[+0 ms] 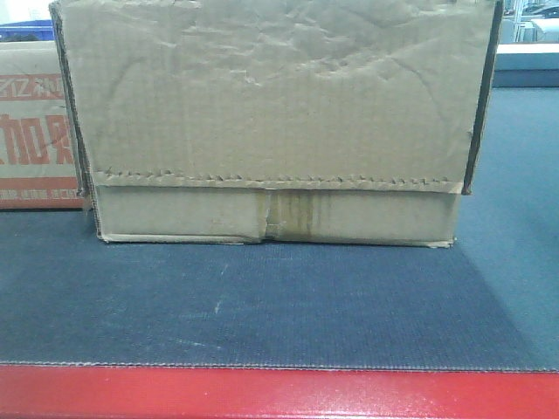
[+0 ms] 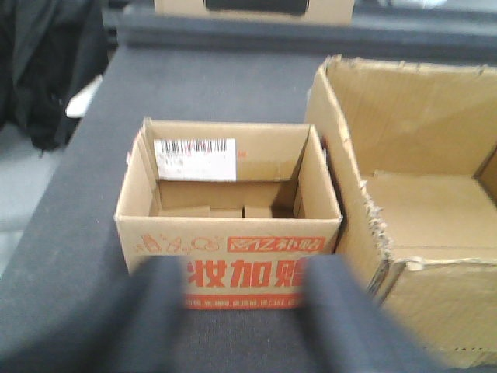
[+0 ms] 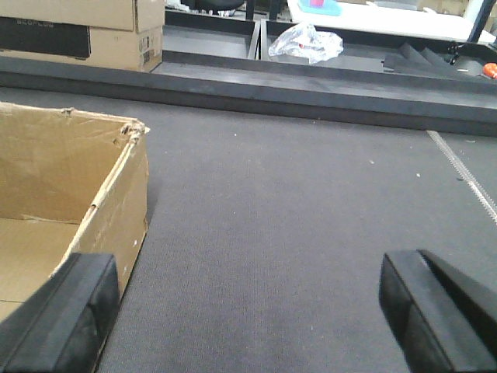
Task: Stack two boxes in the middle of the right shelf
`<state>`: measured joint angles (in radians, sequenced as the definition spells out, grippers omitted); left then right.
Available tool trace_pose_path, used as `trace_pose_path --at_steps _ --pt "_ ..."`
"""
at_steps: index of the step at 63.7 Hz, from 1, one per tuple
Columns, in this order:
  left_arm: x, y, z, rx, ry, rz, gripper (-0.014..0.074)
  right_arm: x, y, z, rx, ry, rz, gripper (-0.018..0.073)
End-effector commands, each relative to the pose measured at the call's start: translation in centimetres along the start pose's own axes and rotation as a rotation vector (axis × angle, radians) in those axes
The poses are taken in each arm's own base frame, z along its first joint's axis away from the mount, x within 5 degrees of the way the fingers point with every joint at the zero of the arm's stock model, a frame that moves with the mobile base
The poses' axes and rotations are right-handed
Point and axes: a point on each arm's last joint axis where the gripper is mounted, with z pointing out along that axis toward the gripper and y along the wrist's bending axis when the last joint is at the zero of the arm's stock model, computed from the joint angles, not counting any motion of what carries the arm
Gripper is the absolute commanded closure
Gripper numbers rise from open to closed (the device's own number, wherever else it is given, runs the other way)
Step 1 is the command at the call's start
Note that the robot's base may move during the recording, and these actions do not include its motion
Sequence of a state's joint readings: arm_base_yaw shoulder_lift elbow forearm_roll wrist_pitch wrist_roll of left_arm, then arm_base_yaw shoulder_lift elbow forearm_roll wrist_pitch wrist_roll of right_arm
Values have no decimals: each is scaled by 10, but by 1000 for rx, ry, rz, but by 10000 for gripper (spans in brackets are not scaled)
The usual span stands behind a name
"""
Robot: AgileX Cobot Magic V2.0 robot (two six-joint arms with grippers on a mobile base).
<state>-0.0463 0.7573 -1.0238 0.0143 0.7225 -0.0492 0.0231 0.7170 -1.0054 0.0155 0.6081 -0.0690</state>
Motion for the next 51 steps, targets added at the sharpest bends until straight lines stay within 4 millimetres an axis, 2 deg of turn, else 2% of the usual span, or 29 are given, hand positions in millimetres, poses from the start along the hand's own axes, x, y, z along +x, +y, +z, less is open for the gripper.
trace_pose_path --at_steps 1,7,15,25,31,36,46,51 --pt "-5 -2 11 9 -9 10 85 -2 0 2 2 -9 -4 -9" --pt "-8 -2 28 8 58 9 -11 -2 0 2 2 -9 -4 -9" --pt "-24 -1 54 -24 187 39 -3 -2 0 1 2 -7 -4 -9" --pt "-57 6 88 -55 312 66 -3 -1 0 6 -1 8 -4 -9" --pt "-74 20 107 -75 366 68 -3 -1 2 6 -17 15 -8 -9" --pt "-82 34 125 -49 422 62 -3 0 4 5 -29 24 -11 -9" --pt "-83 63 164 -6 475 90 -3 0 4 5 -29 24 -11 -9" --pt "-75 74 187 -17 497 82 -3 0 4 5 -29 24 -11 -9"
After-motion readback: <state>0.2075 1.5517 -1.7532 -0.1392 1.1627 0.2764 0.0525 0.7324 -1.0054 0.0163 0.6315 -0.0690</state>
